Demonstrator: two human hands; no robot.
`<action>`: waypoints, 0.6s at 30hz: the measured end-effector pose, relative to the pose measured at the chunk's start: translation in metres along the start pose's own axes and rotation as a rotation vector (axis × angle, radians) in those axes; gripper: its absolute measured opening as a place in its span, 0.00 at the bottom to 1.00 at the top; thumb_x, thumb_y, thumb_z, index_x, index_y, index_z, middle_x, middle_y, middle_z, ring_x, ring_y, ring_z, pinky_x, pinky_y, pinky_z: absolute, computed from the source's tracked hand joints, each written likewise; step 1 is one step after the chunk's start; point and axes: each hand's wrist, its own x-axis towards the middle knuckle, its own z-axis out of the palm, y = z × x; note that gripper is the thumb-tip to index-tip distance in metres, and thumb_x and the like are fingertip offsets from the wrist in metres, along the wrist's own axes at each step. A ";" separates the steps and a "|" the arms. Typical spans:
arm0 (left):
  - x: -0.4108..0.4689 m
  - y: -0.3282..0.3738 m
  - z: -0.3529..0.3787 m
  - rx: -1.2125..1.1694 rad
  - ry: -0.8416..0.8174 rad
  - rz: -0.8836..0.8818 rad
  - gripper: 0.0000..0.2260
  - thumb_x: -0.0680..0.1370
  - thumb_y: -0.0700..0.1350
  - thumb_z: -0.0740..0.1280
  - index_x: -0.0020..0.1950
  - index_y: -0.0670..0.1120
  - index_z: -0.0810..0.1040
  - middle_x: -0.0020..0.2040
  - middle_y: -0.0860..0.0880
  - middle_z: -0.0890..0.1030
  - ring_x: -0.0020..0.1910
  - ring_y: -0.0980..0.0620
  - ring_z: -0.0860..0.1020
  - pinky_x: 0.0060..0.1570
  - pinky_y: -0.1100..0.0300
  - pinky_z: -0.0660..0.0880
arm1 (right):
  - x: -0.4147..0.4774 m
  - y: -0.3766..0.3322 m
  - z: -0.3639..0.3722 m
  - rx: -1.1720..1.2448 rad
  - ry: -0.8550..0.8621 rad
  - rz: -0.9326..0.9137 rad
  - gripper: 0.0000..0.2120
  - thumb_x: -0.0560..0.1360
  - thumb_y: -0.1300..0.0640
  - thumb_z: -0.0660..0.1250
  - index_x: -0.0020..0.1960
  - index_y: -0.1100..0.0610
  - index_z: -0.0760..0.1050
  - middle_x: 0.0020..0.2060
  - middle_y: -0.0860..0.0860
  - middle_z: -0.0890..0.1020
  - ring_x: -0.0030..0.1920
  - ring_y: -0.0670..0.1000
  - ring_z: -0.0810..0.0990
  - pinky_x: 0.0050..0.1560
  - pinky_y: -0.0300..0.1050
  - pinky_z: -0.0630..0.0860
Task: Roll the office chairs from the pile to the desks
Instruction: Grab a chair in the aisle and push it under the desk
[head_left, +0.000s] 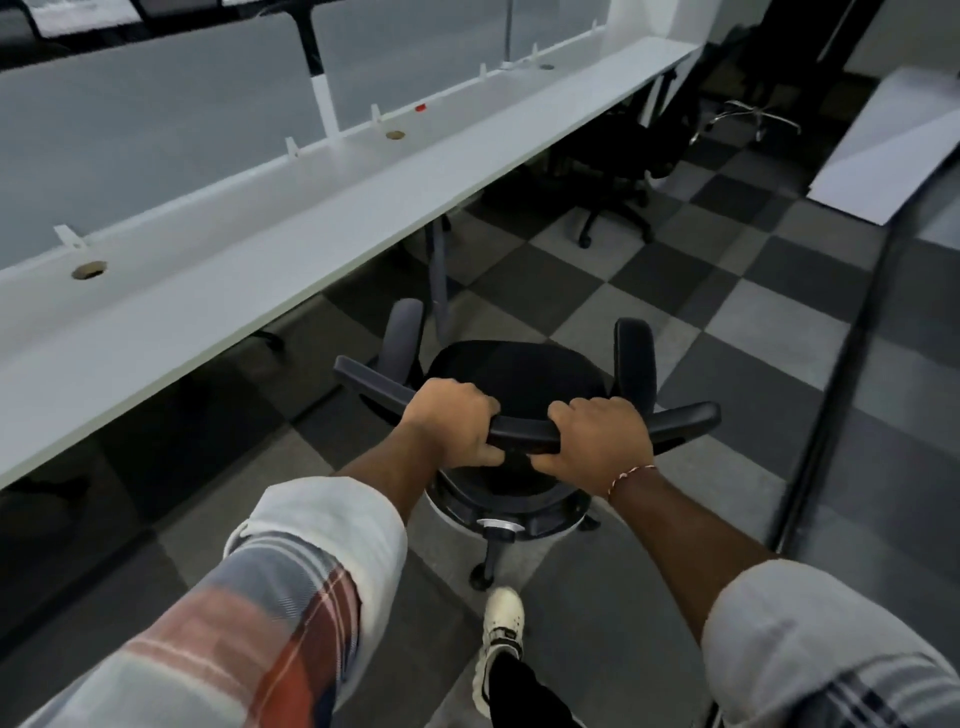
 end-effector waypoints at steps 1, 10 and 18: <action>0.008 -0.002 -0.002 0.010 -0.006 0.020 0.16 0.74 0.66 0.63 0.45 0.53 0.74 0.40 0.54 0.78 0.38 0.53 0.76 0.37 0.57 0.66 | 0.001 0.002 0.000 -0.002 0.006 0.014 0.23 0.65 0.32 0.68 0.38 0.51 0.70 0.29 0.49 0.76 0.29 0.53 0.76 0.34 0.46 0.67; 0.082 0.001 -0.032 0.038 0.001 0.075 0.16 0.73 0.67 0.63 0.43 0.55 0.70 0.37 0.55 0.75 0.34 0.56 0.72 0.35 0.59 0.67 | 0.029 0.064 0.009 0.005 0.090 0.022 0.24 0.65 0.31 0.68 0.41 0.51 0.72 0.30 0.49 0.76 0.29 0.53 0.76 0.33 0.45 0.66; 0.141 0.038 -0.039 0.004 -0.004 0.075 0.17 0.73 0.68 0.62 0.43 0.55 0.70 0.39 0.55 0.77 0.37 0.54 0.75 0.38 0.57 0.73 | 0.035 0.140 0.024 0.058 0.109 0.000 0.24 0.61 0.33 0.74 0.36 0.53 0.72 0.27 0.49 0.74 0.26 0.53 0.74 0.33 0.46 0.70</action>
